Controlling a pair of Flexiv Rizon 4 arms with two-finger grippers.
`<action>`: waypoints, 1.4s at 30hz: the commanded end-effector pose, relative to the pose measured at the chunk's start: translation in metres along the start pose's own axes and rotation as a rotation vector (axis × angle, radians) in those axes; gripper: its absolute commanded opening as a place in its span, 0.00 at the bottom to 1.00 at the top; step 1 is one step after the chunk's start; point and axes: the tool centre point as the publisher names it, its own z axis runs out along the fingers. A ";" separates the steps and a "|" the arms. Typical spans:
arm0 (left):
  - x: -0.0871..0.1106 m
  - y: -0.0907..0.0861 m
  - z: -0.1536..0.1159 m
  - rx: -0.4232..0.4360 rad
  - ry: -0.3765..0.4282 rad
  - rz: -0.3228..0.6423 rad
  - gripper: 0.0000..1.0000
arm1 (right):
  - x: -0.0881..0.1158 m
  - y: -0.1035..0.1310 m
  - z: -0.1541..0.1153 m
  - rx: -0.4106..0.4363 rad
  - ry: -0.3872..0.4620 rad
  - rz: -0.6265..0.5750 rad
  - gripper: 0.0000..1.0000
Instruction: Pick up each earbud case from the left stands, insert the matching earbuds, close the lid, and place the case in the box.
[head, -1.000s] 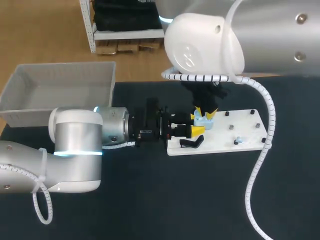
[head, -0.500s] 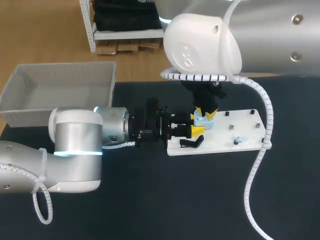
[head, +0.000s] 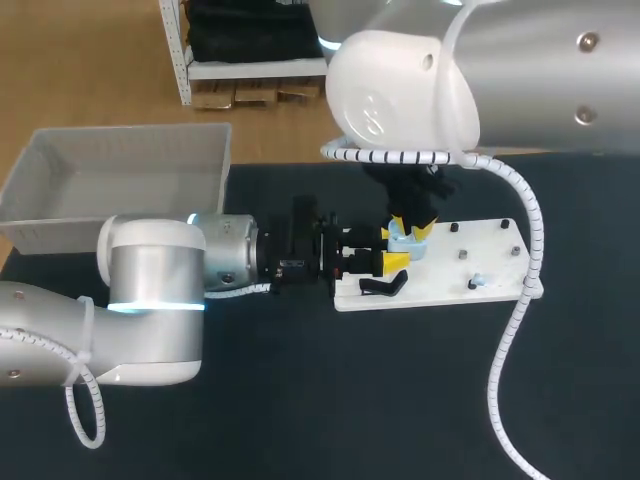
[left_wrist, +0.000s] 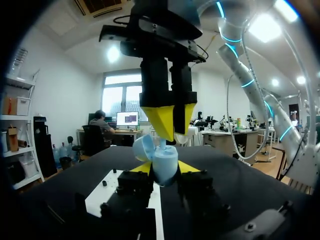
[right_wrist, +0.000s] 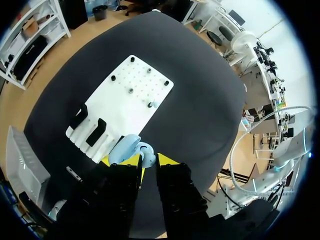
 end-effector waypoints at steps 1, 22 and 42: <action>0.000 -0.001 0.000 -0.004 -0.002 0.001 0.00 | -0.001 0.004 0.001 0.010 0.002 -0.001 0.00; 0.000 -0.001 0.000 -0.004 -0.002 0.001 0.00 | 0.006 -0.017 -0.020 -0.070 0.024 -0.022 0.35; 0.000 -0.001 0.000 -0.004 -0.002 0.001 0.00 | -0.047 -0.082 -0.008 -0.423 -0.027 -0.394 0.45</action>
